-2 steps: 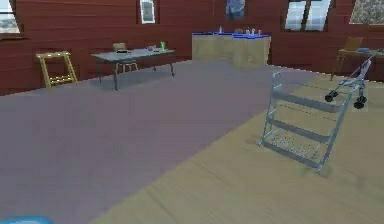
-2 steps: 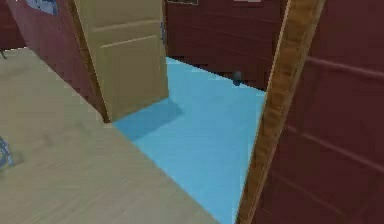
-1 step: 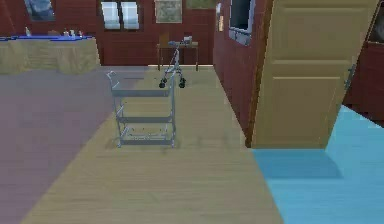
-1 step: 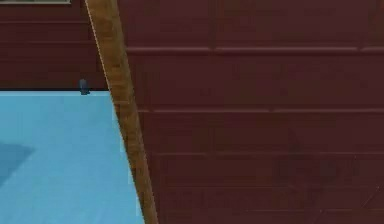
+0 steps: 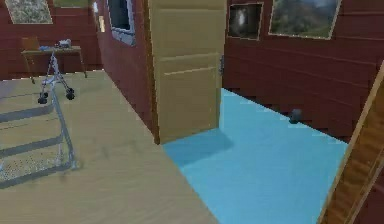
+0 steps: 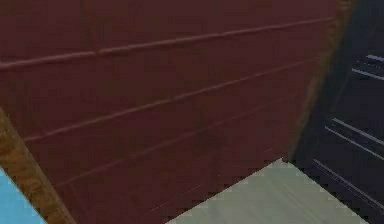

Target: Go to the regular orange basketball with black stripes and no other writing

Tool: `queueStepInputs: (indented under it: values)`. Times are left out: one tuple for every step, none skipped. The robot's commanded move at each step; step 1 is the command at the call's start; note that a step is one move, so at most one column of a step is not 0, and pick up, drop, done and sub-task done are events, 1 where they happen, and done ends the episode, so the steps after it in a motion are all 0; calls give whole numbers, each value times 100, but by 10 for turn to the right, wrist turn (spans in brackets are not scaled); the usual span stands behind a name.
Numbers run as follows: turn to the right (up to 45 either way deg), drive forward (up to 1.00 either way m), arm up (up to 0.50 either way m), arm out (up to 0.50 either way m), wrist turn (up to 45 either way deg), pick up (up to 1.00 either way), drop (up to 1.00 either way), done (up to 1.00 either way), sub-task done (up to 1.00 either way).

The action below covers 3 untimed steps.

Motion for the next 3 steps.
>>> queueStepInputs:
  values:
    - [0,75,0,0,0,0,0,0,0]
    - [270,0,0,0,0,0,0,0,0]
    - [0,100,0,0,0,0,0,0,0]
